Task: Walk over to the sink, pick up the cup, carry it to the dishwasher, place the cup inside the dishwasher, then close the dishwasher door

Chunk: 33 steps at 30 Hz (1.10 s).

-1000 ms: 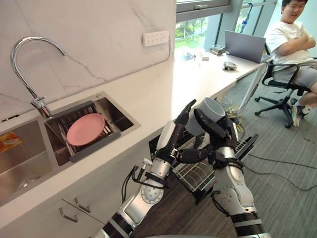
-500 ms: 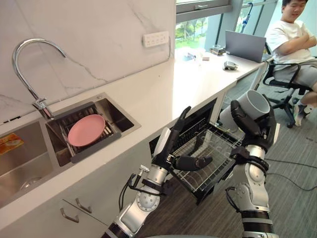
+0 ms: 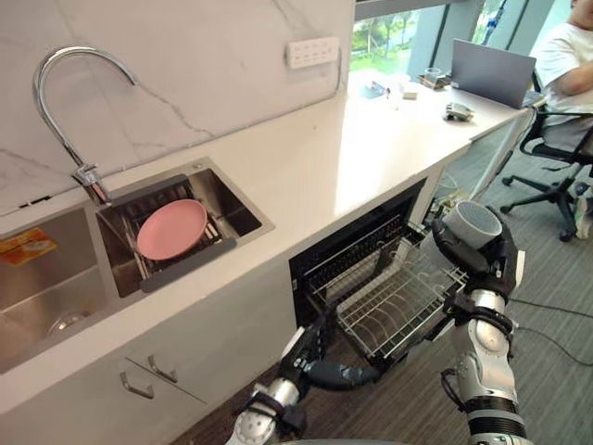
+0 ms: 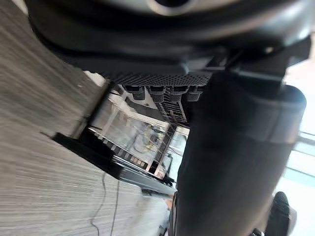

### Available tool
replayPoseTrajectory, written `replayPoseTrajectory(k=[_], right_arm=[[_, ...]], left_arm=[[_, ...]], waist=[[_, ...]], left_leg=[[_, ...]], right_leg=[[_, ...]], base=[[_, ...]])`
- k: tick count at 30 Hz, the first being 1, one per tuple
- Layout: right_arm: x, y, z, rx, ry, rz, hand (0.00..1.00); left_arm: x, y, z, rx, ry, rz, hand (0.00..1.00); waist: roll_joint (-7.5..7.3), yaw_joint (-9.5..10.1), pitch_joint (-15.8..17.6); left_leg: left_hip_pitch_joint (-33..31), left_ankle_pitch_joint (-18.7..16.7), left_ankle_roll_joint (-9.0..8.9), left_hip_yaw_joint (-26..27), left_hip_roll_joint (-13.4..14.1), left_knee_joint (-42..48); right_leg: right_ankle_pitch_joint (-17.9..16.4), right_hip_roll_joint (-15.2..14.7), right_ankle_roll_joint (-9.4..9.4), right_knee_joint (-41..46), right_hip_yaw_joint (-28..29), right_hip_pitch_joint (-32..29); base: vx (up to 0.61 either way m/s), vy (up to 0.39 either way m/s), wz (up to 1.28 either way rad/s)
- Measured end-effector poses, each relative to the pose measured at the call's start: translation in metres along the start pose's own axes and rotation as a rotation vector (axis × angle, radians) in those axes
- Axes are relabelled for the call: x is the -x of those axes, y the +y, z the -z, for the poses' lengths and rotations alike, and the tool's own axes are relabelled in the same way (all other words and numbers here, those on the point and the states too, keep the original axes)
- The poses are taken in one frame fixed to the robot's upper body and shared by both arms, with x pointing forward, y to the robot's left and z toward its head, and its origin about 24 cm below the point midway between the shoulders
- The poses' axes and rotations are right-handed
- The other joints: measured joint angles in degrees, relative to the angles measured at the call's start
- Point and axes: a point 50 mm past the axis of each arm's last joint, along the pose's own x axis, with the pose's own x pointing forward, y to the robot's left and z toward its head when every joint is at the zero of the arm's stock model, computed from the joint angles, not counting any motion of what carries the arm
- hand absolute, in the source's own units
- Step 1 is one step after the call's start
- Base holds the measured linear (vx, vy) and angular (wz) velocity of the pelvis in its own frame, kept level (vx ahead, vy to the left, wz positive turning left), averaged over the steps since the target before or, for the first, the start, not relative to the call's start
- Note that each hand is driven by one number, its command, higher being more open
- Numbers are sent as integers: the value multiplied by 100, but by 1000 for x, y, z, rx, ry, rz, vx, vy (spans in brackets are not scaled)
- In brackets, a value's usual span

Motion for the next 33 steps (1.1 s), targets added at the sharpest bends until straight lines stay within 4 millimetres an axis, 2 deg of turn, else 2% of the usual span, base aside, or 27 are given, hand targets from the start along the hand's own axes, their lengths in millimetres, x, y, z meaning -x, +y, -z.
replayPoseTrajectory(k=[2, 6, 7, 9, 11, 13, 15, 19, 25, 28, 33], right_arm=[[2, -4, 15, 23, 62, 7, 0], [6, -1, 30, 51, 125, -31, 0], [8, 1, 35, 62, 144, -54, 0], [10, 4, 40, 75, 164, -84, 0], [13, 4, 50, 97, 207, -95, 0], [18, 1, 62, 140, 258, -93, 0], [19, -1, 66, 157, 273, -88, 0], [5, 11, 61, 171, 263, -89, 0], [-29, 32, 38, 176, 211, -94, 0], [-45, 31, 20, 182, 159, -86, 0], [-54, 34, 7, 179, 119, -101, 0]], left_arm=[[10, 12, 12, -23, 47, -64, 100], [20, 35, 30, -164, 140, -211, 100], [25, 45, 40, -186, 192, -275, 100], [33, 63, 47, -162, 235, -384, 100], [39, 82, 49, -101, 236, -532, 100], [52, 106, 54, -52, 268, -696, 100], [65, 116, 62, -36, 308, -773, 100], [84, 126, 73, 13, 382, -851, 100], [77, 132, 69, 158, 347, -839, 100], [73, 132, 68, 234, 320, -825, 100], [72, 132, 73, 357, 326, -840, 100]], waist=[[5, 51, 7], [36, 138, 61], [-9, 149, 113], [49, 166, 174], [36, 204, 222], [50, 322, 238], [31, 383, 306], [47, 488, 646], [70, 810, 1233], [107, 880, 1539], [47, 1040, 1901]], left_leg=[[-8, 0, 0, -70, -22, -1], [0, 1, 0, -154, -44, -1], [2, 1, 0, -182, -44, -1], [3, 1, -1, -224, -47, -2], [0, 4, -3, -299, -58, -2], [-42, 10, -12, -378, -59, -2], [-132, 28, -11, -447, -74, -1], [-457, 137, 2, -696, -109, 1], [-724, 262, 41, -894, -183, 5], [-918, 335, 86, -1005, -275, 25], [-1193, 399, 139, -1080, -379, 27]], right_leg=[[-22, -13, 7, 0, -80, 47], [-40, -22, 15, -3, -167, 121], [-50, -20, 16, -3, -193, 141], [-63, -17, 13, -4, -242, 182], [-77, -17, 17, -5, -315, 229], [-104, -7, 24, -2, -396, 242], [-105, -8, 30, -1, -462, 213], [-105, 5, 30, 22, -716, 81], [-108, -49, 31, 139, -886, -86], [-165, -161, 54, 329, -989, -255], [-317, -353, 101, 737, -1022, -630]], base=[[3, -14, 17], [-8, -15, 11], [-19, -15, 10], [-28, -20, 14], [-29, -21, 20], [-20, -23, 16], [10, -20, 17], [-28, -10, 29], [-44, 22, 20], [-52, 48, 20], [-46, 33, 10]])
